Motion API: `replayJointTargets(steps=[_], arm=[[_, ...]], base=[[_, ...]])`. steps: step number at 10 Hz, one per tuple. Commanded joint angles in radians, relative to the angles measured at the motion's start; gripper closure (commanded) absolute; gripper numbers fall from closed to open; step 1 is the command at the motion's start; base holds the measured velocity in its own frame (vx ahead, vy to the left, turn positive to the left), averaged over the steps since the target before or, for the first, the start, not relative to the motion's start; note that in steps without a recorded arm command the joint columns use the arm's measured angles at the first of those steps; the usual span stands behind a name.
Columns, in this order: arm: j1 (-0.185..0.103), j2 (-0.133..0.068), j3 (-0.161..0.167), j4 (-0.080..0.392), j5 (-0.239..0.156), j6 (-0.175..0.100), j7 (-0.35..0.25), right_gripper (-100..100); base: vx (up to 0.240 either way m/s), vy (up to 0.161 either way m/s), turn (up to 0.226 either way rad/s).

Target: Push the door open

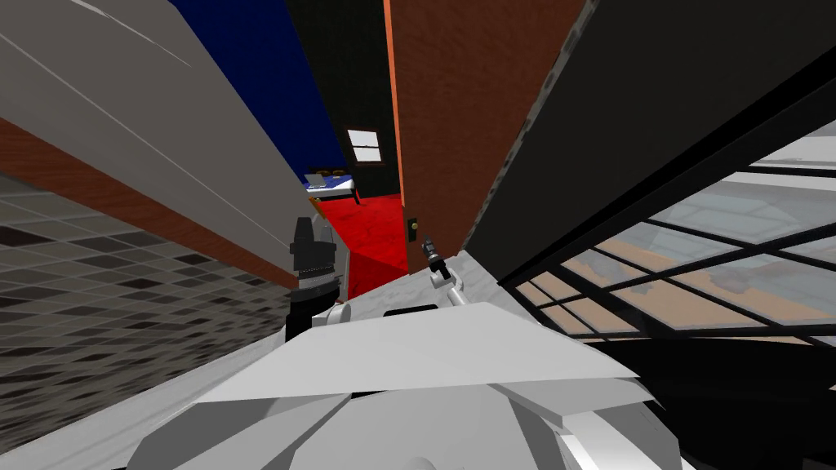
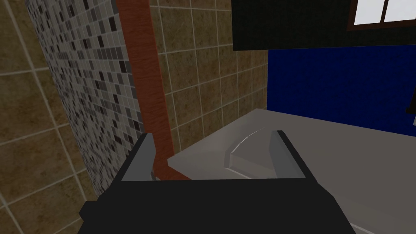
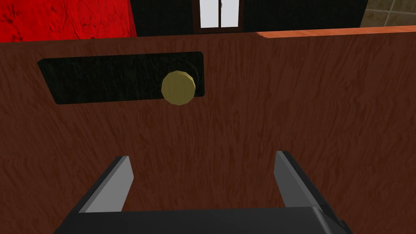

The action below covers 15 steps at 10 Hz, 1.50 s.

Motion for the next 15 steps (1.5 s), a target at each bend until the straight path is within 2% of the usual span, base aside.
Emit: replayJointTargets(steps=[1, 6, 7, 8, 11, 13, 15], arm=[[-0.025, 0.008, 0.009, 0.042, 0.001, 0.004, -0.002, -100], [-0.073, 0.026, 0.028, 0.120, 0.004, 0.021, -0.008, -100], [-0.064, 0.024, 0.026, 0.107, 0.004, 0.019, -0.006, -100], [-0.068, 0.005, 0.022, 0.115, 0.003, 0.017, -0.006, -100], [-0.074, -0.004, 0.015, 0.124, 0.001, 0.014, -0.004, -100], [-0.078, 0.001, 0.009, 0.131, 0.000, 0.012, -0.003, -100], [-0.083, 0.019, 0.004, 0.139, -0.002, 0.009, -0.001, -100]], base=[[0.076, -0.089, 0.095], [0.078, -0.110, 0.065], [0.043, -0.041, 0.018], [0.130, 0.005, 0.023], [0.168, 0.058, 0.020], [0.185, 0.059, 0.022], [0.189, 0.055, 0.022]])
